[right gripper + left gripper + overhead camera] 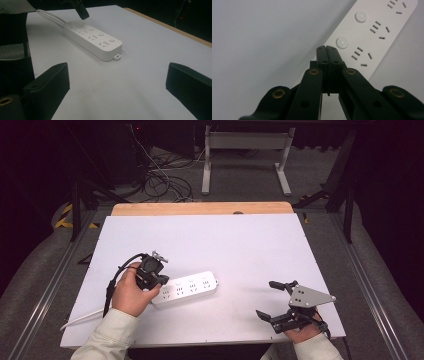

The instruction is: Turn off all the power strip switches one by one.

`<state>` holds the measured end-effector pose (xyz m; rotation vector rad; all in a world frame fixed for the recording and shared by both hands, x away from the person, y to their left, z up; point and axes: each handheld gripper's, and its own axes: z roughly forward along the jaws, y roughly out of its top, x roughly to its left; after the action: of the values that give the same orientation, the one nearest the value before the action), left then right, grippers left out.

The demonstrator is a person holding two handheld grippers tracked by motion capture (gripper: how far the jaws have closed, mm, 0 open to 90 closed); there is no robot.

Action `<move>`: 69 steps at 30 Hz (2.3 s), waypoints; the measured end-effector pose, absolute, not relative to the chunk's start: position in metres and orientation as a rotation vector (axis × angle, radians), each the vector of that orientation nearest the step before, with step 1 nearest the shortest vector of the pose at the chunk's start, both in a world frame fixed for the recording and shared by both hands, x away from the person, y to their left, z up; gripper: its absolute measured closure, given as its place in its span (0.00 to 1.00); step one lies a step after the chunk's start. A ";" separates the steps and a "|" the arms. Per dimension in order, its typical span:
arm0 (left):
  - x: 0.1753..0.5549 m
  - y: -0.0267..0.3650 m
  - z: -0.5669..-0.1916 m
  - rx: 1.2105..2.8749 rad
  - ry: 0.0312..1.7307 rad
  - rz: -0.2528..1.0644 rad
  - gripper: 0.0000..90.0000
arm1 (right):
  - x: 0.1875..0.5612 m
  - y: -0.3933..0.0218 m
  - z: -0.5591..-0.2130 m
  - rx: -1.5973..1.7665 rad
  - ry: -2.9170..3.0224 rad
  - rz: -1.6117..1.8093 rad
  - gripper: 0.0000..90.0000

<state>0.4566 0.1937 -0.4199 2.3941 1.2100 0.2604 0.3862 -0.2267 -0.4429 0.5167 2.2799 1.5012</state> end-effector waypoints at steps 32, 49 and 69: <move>0.460 0.194 -0.432 2.449 1.237 0.238 1.00 | 0.386 -0.226 -0.443 0.510 2.285 1.501 0.06; 0.459 0.195 -0.433 2.430 1.250 0.238 1.00 | 0.385 -0.225 -0.443 0.511 2.291 1.496 0.06; 0.447 0.202 -0.407 2.293 1.181 0.290 1.00 | 0.386 -0.226 -0.444 0.517 2.291 1.499 0.06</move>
<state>0.4466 0.2016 -0.4067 2.2933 1.1808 0.2904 0.3860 -0.2262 -0.4437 0.5171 2.2907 1.4994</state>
